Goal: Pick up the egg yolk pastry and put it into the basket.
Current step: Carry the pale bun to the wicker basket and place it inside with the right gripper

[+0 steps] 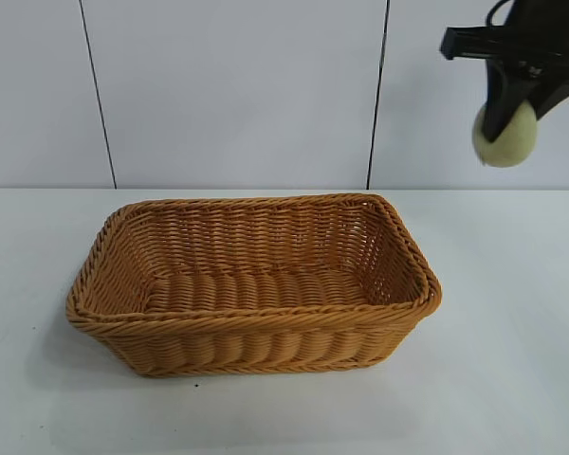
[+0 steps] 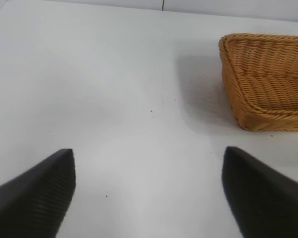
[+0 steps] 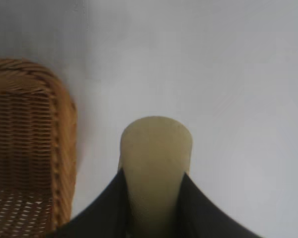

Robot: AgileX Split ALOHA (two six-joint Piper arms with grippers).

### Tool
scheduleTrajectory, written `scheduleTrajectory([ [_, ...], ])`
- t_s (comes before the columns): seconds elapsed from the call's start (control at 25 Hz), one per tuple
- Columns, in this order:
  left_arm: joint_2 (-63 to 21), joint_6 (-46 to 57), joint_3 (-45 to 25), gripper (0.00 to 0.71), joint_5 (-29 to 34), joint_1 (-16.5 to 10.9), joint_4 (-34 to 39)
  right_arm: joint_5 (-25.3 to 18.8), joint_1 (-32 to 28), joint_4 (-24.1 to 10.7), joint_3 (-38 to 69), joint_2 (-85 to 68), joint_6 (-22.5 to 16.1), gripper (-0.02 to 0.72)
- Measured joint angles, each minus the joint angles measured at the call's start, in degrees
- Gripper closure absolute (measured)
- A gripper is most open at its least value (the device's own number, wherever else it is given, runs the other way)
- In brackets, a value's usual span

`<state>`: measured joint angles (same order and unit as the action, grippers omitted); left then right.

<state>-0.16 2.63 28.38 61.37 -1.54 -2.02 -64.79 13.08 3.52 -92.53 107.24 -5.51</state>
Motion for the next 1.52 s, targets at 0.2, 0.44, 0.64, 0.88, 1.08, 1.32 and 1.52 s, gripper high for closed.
scheduleTrajectory([
  [0.2,0.0,0.0,0.0,0.123,0.0,0.0,0.0,3.15,10.46,0.34,0.0,0.0,-2.05,0.553],
  [0.44,0.0,0.0,0.0,0.123,0.0,0.0,0.0,10.26,19.95,0.45,-0.07,0.94,-5.51,0.553],
  [0.64,0.0,0.0,0.0,0.123,0.0,0.0,0.0,13.68,23.58,0.57,-0.12,6.18,-6.22,0.553],
  [0.88,0.0,0.0,0.0,0.123,0.0,0.0,0.0,18.13,23.77,0.64,-0.12,14.17,-6.27,0.553],
  [1.08,0.0,0.0,0.0,0.123,0.0,0.0,0.0,19.37,23.77,0.7,-0.12,18.15,-6.45,0.553],
  [1.32,0.0,0.0,0.0,0.123,0.0,0.0,0.0,18.69,23.77,0.86,-0.32,18.35,-6.45,0.405],
  [1.52,0.0,0.0,0.0,0.123,0.0,0.0,0.0,16.81,23.77,0.86,-0.8,17.37,-6.45,0.093],
])
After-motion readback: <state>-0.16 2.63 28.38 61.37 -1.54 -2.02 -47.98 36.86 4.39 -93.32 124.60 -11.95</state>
